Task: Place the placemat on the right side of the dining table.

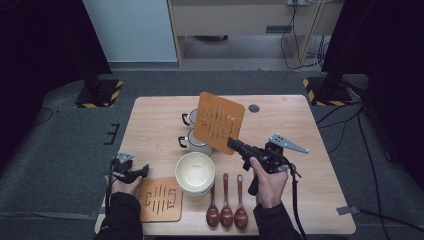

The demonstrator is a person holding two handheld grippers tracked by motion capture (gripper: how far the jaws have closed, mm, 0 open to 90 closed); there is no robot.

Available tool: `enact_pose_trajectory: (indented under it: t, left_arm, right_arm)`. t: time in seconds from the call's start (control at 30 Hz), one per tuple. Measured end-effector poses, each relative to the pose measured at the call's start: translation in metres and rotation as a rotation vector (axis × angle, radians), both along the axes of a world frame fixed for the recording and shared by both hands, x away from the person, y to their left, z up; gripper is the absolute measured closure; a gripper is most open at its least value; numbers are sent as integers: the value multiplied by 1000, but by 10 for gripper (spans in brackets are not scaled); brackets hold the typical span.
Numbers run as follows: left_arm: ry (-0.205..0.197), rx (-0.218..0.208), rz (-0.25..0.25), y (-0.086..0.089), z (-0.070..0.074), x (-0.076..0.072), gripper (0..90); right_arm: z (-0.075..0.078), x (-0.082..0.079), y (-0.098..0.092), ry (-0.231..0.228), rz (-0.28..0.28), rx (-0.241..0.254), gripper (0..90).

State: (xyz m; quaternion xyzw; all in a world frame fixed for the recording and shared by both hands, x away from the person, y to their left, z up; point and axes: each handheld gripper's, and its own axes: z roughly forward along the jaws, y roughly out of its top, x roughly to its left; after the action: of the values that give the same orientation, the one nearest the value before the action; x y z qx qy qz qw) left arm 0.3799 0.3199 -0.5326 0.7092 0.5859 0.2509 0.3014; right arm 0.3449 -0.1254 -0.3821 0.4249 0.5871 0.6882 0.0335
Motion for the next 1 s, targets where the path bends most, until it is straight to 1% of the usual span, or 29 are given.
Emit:
enact_pose_trajectory:
  t: [0.13, 0.3, 0.43, 0.67, 0.87, 0.9, 1.0]
  left_arm:
    - [-6, 1, 4, 1, -1, 1, 241]
    - [-17, -1, 5, 1, -2, 1, 219]
    - [-15, 1, 5, 1, -2, 1, 210]
    - [-5, 6, 18, 1, -3, 2, 149]
    - [5, 9, 21, 1, -3, 2, 102]
    - [5, 6, 24, 1, -3, 2, 96]
    - [8, 7, 25, 1, -3, 2, 80]
  right_arm:
    - [0, 5, -12, -2, -31, -1, 873]
    - [-1, 10, -26, 10, -66, -9, 873]
    - [-2, 11, -39, 20, -92, -10, 873]
    - [-4, 13, -60, 30, -137, -10, 873]
    - [-4, 14, -74, 30, -164, -8, 873]
    - [-4, 15, -76, 38, -168, -7, 873]
    - [-5, 17, -83, 39, -184, -14, 873]
